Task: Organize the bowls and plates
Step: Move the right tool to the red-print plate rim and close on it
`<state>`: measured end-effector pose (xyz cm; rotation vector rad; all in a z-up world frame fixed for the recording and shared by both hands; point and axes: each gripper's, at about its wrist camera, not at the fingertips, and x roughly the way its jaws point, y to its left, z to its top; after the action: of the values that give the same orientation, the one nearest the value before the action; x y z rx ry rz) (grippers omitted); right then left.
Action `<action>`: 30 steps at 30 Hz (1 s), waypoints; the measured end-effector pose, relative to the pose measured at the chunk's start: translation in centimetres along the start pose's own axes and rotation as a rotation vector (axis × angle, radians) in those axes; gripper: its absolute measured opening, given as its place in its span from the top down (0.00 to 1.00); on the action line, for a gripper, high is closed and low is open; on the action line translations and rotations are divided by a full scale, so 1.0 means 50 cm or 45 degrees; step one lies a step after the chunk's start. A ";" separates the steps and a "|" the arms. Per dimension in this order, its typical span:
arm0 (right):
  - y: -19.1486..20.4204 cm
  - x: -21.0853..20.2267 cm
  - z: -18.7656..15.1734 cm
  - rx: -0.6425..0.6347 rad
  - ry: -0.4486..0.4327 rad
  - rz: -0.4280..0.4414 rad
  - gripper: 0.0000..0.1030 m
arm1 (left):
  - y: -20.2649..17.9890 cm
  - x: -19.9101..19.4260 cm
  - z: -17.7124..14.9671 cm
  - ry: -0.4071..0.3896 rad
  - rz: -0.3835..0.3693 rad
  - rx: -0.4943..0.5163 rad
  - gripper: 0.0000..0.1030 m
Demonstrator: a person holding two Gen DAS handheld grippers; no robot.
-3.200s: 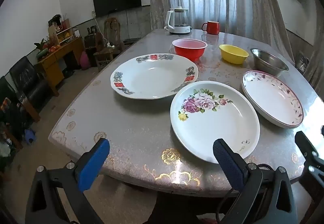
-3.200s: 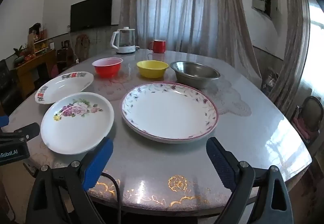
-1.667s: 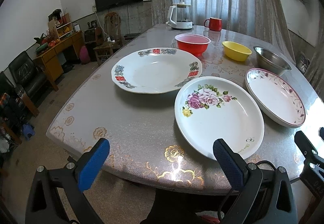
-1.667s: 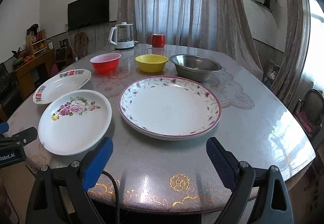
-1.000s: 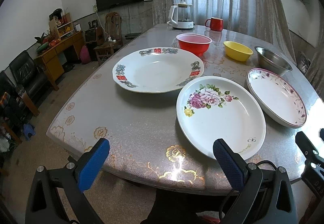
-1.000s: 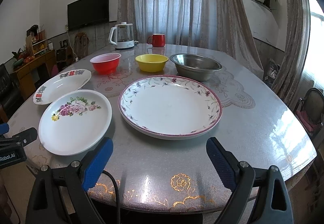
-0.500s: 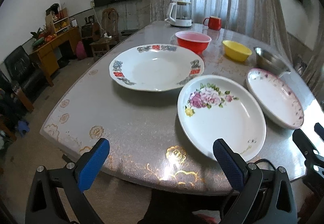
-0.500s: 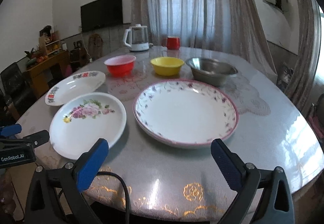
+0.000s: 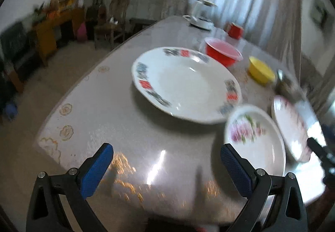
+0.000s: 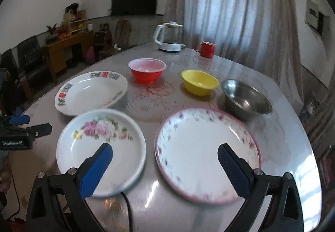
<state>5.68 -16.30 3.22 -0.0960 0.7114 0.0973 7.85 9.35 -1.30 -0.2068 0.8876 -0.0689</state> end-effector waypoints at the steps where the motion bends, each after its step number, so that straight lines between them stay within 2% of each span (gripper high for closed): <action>1: 0.002 0.012 0.014 -0.017 0.022 0.019 0.05 | 0.028 0.008 0.016 0.001 -0.031 -0.077 0.00; 4: 0.009 0.067 0.058 -0.039 0.132 0.099 0.10 | 0.090 0.035 0.051 0.044 -0.095 -0.248 0.00; 6: 0.009 0.099 0.079 -0.028 0.184 0.169 0.19 | 0.116 0.054 0.067 0.081 -0.120 -0.324 0.00; 10: -0.002 0.149 0.117 0.065 0.229 0.315 0.22 | 0.149 0.094 0.091 0.140 -0.255 -0.455 0.00; 14: 0.002 0.215 0.157 0.130 0.302 0.393 0.27 | 0.131 0.110 0.110 0.118 -0.259 -0.414 0.00; 18: 0.014 0.274 0.184 0.159 0.390 0.457 0.28 | 0.114 0.139 0.133 0.128 -0.270 -0.357 0.00; 20: 0.019 0.309 0.197 0.181 0.451 0.516 0.32 | 0.113 0.144 0.139 0.120 -0.256 -0.331 0.02; 24: 0.017 0.375 0.216 0.279 0.547 0.616 0.37 | 0.107 0.154 0.149 0.118 -0.271 -0.282 0.21; 25: 0.019 0.387 0.217 0.286 0.561 0.622 0.40 | 0.105 0.157 0.149 0.118 -0.276 -0.268 0.22; 26: 0.024 0.399 0.219 0.281 0.574 0.633 0.44 | 0.102 0.158 0.151 0.115 -0.272 -0.246 0.25; 28: 0.036 0.418 0.220 0.274 0.597 0.662 0.53 | 0.096 0.164 0.153 0.132 -0.286 -0.212 0.42; 30: 0.045 0.433 0.219 0.294 0.617 0.688 0.63 | 0.090 0.169 0.156 0.139 -0.288 -0.178 0.50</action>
<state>28.81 -11.51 -2.83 0.3080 1.2148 0.5201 19.10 13.69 -3.92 -0.4376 0.9757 -0.2307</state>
